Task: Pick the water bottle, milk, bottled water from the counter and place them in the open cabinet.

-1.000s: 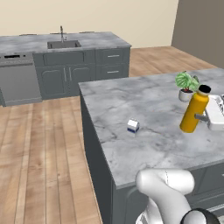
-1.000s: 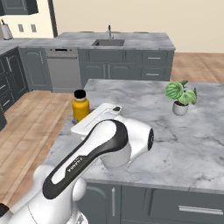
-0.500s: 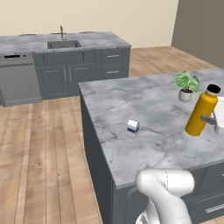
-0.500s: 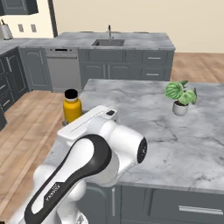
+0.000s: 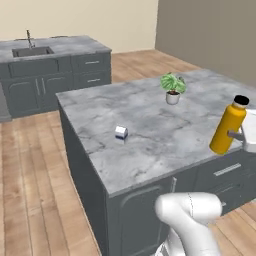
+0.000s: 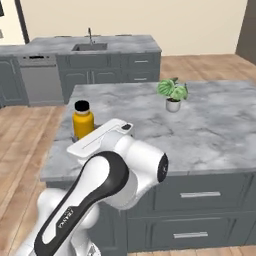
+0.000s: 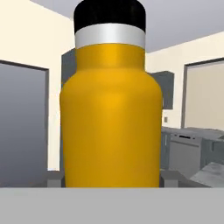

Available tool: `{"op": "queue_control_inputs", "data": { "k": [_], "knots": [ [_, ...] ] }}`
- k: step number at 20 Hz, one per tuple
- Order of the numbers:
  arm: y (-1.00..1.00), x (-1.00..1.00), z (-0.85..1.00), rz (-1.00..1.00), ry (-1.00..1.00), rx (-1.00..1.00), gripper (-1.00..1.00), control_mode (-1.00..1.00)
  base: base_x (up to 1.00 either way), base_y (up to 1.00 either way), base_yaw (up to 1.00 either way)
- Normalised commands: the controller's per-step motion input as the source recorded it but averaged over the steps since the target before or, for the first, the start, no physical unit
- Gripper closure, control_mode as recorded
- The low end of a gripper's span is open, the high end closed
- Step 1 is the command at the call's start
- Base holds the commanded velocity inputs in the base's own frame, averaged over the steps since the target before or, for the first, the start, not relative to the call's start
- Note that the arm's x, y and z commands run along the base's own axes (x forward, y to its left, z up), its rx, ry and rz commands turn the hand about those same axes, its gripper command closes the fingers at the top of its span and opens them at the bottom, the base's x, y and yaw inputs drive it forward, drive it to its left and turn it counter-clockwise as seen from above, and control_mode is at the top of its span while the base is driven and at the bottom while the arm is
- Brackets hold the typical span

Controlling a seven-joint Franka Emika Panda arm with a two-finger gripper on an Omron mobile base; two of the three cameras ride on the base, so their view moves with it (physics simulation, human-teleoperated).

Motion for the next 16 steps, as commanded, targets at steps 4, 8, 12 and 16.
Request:
{"op": "queue_control_inputs", "data": {
  "k": [4, 8, 12, 16],
  "knots": [
    [0.0, 0.0, 0.0, 0.0, 0.0, 0.0, 1.0, 1.0, -0.42, 0.0, -0.57],
    [0.0, 0.0, 0.0, 0.0, 0.0, 0.0, 1.0, 1.0, -0.13, 0.05, -0.6],
    [0.0, 0.0, 0.0, 0.0, 0.0, 0.0, 1.0, 1.0, 0.0, 0.09, -0.61],
    [0.0, 0.0, 0.0, 0.0, 0.0, 0.0, 1.0, 1.0, 0.0, 0.09, -0.63]
  ]
}}
